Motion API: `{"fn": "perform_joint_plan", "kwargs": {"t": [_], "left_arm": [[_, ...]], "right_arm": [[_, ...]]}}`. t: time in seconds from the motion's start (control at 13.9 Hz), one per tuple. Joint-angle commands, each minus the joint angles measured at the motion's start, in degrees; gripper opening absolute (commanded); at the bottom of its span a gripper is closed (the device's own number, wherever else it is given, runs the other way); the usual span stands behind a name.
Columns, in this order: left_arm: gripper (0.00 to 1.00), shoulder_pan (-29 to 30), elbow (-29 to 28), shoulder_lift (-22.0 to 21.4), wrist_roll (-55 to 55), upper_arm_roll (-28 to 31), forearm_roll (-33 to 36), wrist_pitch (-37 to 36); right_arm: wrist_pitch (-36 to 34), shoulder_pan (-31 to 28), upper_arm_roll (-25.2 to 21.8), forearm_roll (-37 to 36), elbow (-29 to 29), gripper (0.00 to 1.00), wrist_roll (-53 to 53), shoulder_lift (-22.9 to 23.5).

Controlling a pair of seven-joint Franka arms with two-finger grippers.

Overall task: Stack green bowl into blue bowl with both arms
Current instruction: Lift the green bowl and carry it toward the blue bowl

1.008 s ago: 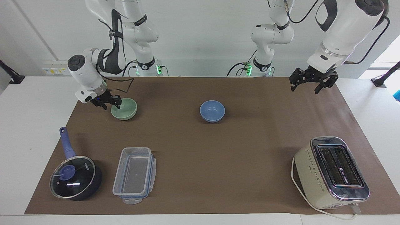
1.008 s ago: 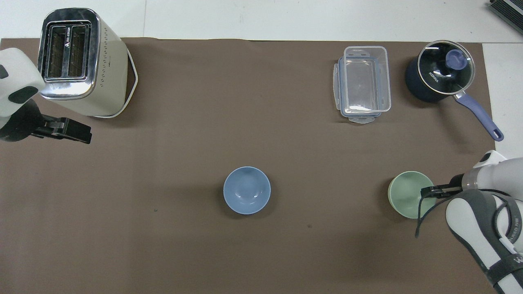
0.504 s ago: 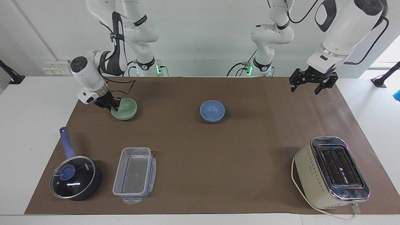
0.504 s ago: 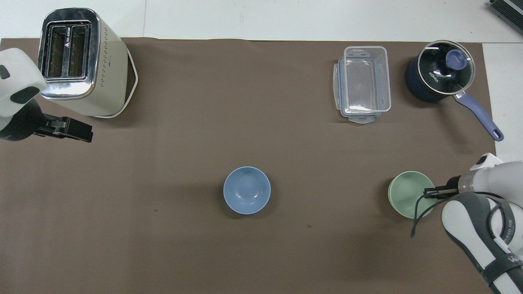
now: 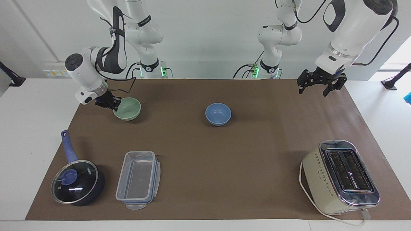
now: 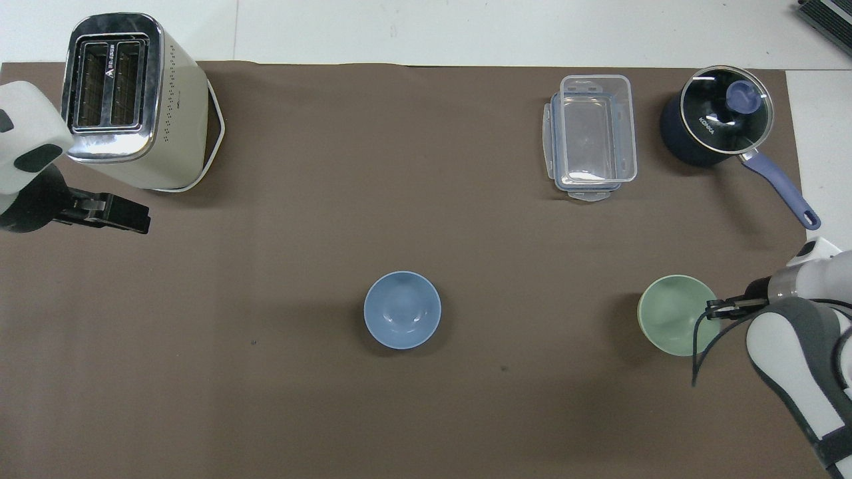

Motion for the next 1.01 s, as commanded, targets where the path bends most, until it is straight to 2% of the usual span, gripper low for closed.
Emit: {"fn": "perform_joint_plan", "kwargs": {"t": [0.0, 0.14, 0.43, 0.94], "left_arm": [[1.0, 0.6, -1.8, -1.5, 0.6, -0.4, 0.1, 1.4], [1.0, 0.6, -1.8, -1.5, 0.4, -0.4, 0.1, 1.4], [1.0, 0.6, -1.9, -1.6, 0.3, -0.4, 0.2, 1.4], [1.0, 0.4, -1.7, -1.4, 0.4, -0.5, 0.2, 1.4]], "right_arm": [[-6.7, -0.1, 0.7, 3.5, 4.7, 0.0, -1.9, -1.7], [-10.9, 0.1, 1.5, 5.9, 8.8, 0.0, -0.9, -1.9], [-16.4, 0.1, 7.9, 7.4, 13.8, 0.0, 7.3, -2.5], [-16.4, 0.2, 19.3, 8.8, 13.4, 0.0, 23.4, -4.5]]}}
